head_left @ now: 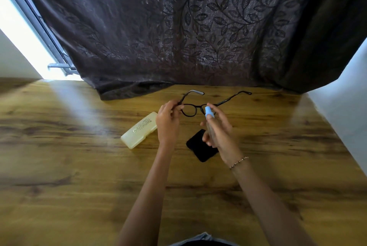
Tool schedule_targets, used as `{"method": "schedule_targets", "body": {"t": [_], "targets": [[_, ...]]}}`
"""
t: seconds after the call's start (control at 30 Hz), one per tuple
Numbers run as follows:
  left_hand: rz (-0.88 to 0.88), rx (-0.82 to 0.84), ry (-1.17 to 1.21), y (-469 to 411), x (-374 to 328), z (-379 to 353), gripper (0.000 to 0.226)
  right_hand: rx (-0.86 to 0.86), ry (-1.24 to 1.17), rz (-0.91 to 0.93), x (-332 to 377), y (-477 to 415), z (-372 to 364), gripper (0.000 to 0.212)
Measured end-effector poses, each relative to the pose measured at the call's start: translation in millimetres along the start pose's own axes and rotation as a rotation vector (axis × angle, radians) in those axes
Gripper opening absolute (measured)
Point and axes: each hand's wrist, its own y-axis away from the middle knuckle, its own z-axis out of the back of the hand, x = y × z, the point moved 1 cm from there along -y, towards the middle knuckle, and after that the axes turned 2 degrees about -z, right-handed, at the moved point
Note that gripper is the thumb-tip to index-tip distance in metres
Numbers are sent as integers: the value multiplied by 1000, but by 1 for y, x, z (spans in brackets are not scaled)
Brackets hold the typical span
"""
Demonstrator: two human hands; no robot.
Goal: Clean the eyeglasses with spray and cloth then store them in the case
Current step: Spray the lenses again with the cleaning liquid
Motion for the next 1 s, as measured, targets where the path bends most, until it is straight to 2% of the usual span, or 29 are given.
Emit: {"method": "schedule_targets", "body": {"t": [0.13, 0.2, 0.3, 0.5, 0.7, 0.93, 1.0], "targets": [[-6, 16, 22, 2, 2, -3, 15, -120, 701, 283, -1, 1, -5, 35], [3, 21, 33, 3, 2, -4, 15, -142, 856, 384, 2, -1, -9, 37], [10, 12, 66, 5, 3, -6, 16, -151, 1016, 412, 8, -6, -14, 44], [-16, 11, 75, 7, 4, -5, 12, -101, 1107, 334, 13, -17, -19, 53], [-36, 6, 60, 7, 4, -5, 11, -138, 1139, 318, 11, -18, -21, 55], [-71, -13, 46, 7, 3, -4, 12, -141, 1180, 462, 16, -15, -22, 55], [-79, -16, 34, 6, 4, -4, 11, -129, 1175, 455, 15, -14, -21, 54]]}}
